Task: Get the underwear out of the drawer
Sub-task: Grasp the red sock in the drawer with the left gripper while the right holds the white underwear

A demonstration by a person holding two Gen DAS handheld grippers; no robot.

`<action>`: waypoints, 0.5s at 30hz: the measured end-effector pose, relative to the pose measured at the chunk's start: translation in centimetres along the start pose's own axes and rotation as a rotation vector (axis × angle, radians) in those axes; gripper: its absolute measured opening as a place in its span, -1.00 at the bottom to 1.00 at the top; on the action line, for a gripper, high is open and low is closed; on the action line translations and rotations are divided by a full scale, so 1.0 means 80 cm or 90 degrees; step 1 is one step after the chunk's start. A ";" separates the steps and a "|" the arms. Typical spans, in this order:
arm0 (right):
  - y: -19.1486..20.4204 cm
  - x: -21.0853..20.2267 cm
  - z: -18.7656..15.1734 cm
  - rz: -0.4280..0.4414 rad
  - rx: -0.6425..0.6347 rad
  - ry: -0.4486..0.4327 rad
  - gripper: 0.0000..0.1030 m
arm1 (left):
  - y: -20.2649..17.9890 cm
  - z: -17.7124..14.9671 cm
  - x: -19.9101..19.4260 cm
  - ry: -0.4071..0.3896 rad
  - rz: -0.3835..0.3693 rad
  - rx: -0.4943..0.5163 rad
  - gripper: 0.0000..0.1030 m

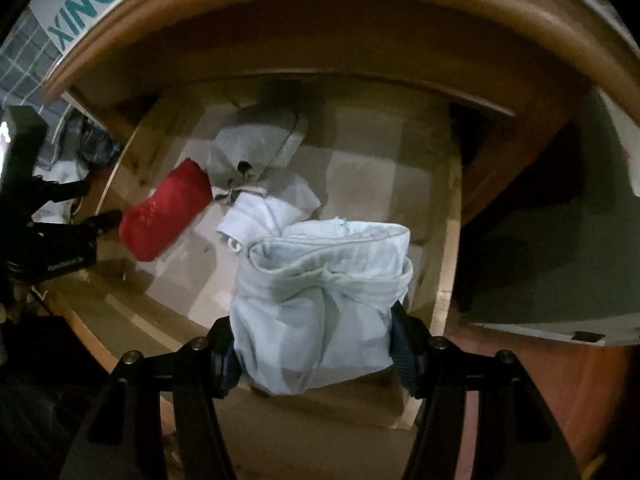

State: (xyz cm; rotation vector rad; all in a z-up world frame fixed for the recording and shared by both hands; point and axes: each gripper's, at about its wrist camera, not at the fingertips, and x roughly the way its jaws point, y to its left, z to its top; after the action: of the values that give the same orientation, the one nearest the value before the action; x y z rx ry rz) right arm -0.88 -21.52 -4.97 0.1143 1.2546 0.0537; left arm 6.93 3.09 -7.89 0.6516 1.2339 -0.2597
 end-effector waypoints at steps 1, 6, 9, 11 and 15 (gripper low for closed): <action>0.000 -0.002 0.001 -0.002 0.000 -0.006 0.12 | -0.002 0.002 0.001 -0.001 -0.004 0.011 0.31; 0.003 -0.007 0.005 0.003 -0.001 -0.028 0.12 | -0.016 0.006 0.012 -0.015 -0.015 0.054 0.31; -0.001 -0.008 0.006 0.009 0.009 -0.030 0.12 | -0.026 0.010 0.021 -0.003 -0.019 0.071 0.31; -0.004 -0.007 0.005 0.007 0.016 -0.033 0.12 | -0.035 0.013 0.028 0.017 -0.022 0.095 0.31; -0.010 -0.008 0.003 0.016 0.035 -0.036 0.12 | -0.048 0.021 0.036 0.041 -0.039 0.124 0.31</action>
State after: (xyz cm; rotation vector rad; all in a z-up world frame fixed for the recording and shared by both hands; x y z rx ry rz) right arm -0.86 -22.40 -4.35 0.1771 1.1981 0.0372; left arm 7.23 -0.52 -11.53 0.7962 1.3026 -0.4167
